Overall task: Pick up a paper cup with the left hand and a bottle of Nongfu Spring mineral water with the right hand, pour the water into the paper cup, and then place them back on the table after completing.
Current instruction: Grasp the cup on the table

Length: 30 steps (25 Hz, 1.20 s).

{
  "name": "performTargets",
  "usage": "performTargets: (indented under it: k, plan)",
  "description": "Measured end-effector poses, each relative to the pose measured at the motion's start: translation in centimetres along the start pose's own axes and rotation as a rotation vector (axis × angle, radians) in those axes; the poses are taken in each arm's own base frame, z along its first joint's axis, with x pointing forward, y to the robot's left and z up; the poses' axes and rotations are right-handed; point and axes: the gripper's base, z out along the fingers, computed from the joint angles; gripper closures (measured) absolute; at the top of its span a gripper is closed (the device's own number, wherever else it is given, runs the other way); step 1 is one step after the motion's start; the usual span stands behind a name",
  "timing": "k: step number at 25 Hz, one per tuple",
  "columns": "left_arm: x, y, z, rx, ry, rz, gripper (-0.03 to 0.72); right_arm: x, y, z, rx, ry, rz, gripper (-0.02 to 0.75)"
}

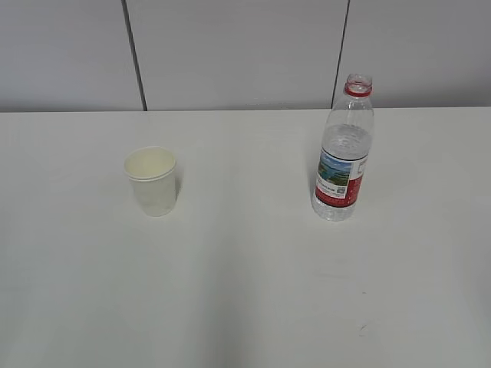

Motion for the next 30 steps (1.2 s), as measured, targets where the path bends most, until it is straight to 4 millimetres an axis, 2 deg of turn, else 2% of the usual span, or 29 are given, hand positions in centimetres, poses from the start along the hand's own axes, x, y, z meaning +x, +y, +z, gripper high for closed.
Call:
performTargets:
  k: [13, 19, 25, 30]
  plan:
    - [0.0, -0.2, 0.0, 0.026, 0.004, -0.013, 0.450, 0.0, 0.0, 0.0, 0.000, 0.000, 0.000, 0.185]
    - [-0.3, -0.3, 0.5, 0.021, 0.033, 0.048, 0.450, 0.0, 0.0, 0.0, 0.000, 0.000, 0.000, 0.185]
    - [-2.6, -0.5, 1.9, -0.001, 0.031, 0.083, 0.450, -0.1, 0.0, 0.2, 0.000, 0.014, -0.002, 0.185]
    - [-4.9, -1.0, 4.6, -0.004, 0.054, 0.105, 0.450, -1.3, 0.1, 0.9, 0.000, 0.064, -0.014, 0.185]
